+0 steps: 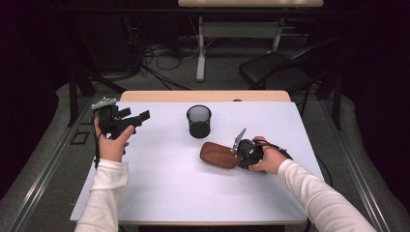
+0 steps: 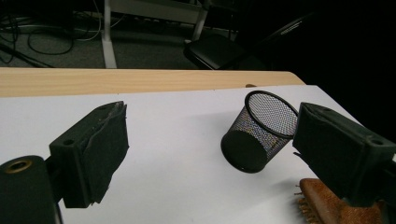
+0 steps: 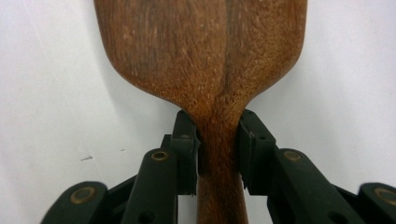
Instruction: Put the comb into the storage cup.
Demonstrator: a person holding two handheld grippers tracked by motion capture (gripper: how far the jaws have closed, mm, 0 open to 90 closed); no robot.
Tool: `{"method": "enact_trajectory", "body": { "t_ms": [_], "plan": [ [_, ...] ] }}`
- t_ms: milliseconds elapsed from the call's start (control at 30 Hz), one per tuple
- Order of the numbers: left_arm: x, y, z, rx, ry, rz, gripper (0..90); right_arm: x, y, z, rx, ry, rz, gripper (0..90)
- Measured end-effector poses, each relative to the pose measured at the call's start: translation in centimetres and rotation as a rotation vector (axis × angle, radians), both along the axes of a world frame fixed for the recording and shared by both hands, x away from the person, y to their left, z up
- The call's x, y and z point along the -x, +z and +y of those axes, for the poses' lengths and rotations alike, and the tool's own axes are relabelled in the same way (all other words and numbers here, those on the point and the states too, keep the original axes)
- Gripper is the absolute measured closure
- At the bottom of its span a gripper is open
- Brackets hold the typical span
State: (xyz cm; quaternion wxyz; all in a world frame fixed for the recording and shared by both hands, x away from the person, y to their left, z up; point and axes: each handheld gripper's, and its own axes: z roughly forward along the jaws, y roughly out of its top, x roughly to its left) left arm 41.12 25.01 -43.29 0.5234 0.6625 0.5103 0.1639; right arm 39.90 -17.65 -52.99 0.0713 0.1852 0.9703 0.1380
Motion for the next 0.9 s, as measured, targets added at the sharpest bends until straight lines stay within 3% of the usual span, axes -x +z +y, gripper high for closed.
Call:
{"method": "enact_trajectory", "body": {
  "t_ms": [267,400,467,733,900],
  "plan": [
    [-0.05,-0.07,-0.05,-0.003,0.000,0.004,10.3,0.46,0.10,0.18,0.016,0.017,-0.032,72.5],
    [-0.05,-0.09,-0.02,-0.002,0.002,0.004,10.3,0.47,0.20,0.18,0.012,0.008,-0.017,72.6],
    [-0.07,-0.13,-0.01,-0.005,0.001,0.006,10.2,0.38,0.32,0.11,-0.008,-0.016,0.008,72.6],
    [-0.08,-0.15,0.04,-0.004,0.001,0.007,10.3,0.77,0.55,0.22,-0.013,-0.016,-0.023,72.8],
    [-0.09,-0.16,0.05,-0.005,0.000,0.009,10.3,0.90,0.66,0.13,-0.049,-0.029,-0.024,72.7]
  ]
}}
